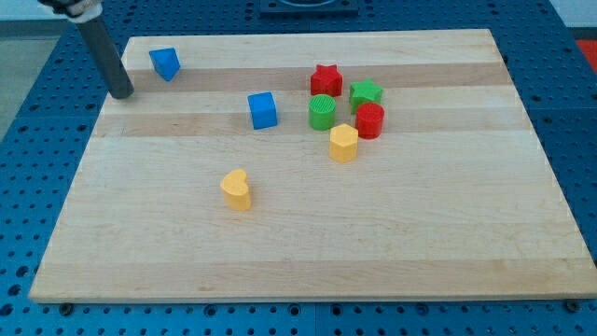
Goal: Push green circle a bit down
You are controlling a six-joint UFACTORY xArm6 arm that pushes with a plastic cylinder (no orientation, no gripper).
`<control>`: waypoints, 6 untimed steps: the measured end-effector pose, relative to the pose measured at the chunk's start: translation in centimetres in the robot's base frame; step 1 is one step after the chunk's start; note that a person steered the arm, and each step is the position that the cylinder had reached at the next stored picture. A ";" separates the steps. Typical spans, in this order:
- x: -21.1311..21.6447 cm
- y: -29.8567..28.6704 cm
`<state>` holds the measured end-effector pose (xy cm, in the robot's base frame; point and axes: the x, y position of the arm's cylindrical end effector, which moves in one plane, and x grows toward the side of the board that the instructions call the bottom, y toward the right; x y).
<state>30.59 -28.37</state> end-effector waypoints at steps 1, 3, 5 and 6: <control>-3.2 -0.1; -6.0 5.2; -4.0 8.6; -1.3 7.9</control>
